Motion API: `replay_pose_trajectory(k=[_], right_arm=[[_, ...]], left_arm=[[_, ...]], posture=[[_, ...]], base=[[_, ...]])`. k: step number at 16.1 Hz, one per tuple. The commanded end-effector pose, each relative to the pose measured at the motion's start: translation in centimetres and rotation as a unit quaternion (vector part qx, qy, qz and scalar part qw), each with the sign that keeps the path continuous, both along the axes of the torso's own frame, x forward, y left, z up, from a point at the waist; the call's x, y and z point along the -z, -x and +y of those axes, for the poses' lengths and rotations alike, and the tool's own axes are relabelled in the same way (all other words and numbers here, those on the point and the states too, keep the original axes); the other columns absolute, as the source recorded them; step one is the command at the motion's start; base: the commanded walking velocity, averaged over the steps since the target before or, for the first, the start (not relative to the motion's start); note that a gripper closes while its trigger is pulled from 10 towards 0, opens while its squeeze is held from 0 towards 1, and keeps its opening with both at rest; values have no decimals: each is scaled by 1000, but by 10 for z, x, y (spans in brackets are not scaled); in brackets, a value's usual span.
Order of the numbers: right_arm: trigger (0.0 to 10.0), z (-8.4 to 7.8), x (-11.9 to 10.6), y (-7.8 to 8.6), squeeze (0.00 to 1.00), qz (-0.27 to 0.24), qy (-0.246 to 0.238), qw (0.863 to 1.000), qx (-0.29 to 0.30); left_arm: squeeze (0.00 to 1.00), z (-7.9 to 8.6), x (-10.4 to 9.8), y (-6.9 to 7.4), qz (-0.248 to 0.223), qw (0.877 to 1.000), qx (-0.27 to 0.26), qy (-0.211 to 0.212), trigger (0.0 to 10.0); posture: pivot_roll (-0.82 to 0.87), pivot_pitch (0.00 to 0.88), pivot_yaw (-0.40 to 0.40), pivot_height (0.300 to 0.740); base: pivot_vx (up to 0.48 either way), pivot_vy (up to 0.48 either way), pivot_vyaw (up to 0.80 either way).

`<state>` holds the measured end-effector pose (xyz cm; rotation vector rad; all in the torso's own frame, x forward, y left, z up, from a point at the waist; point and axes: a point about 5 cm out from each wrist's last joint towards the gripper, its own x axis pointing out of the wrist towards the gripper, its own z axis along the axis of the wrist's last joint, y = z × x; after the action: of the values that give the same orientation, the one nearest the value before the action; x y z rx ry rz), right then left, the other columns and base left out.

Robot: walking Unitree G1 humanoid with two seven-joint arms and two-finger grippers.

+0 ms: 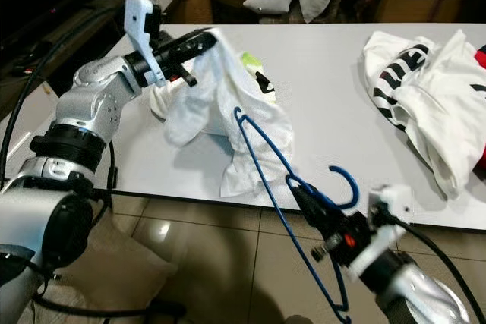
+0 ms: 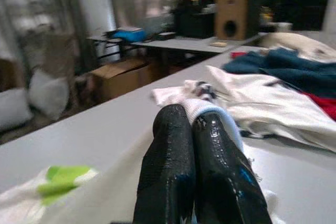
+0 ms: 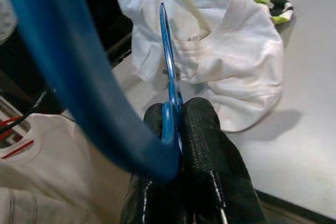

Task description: Hang hanger

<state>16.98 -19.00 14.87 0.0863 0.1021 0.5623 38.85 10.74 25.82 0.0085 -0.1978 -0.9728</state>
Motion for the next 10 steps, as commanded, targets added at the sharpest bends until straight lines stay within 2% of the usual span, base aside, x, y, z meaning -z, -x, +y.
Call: replay_pose_trajectory(k=[1,3,4,7,8,10], right_arm=[[10000,1,2,-1,0,9,-5,1000,0],[10000,-1,5,-9,0,35,-12,999,5],[10000,-2,7,-10,0,42,-10,999,8],[10000,2,13,-6,0,92,-51,994,18],[10000,3,14,-4,0,105,-67,992,20],[10000,1,19,-9,0,133,-103,984,61]], left_arm=[[0,2,-1,3,-9,1000,12,-14,0],[0,0,0,12,-27,998,41,-50,0],[0,-1,0,13,-31,997,41,-55,0],[0,9,-7,9,-55,996,-26,-63,0],[0,12,-8,8,-57,996,-38,-65,0],[0,14,-9,10,-58,996,-33,-67,0]], posture=[[-216,0,121,740],[-206,0,103,740],[-206,0,103,740],[-194,0,82,740],[-194,0,81,740],[-196,0,81,740]], base=[[0,0,0],[0,0,0],[0,0,0],[0,0,0],[0,0,0],[0,0,0]])
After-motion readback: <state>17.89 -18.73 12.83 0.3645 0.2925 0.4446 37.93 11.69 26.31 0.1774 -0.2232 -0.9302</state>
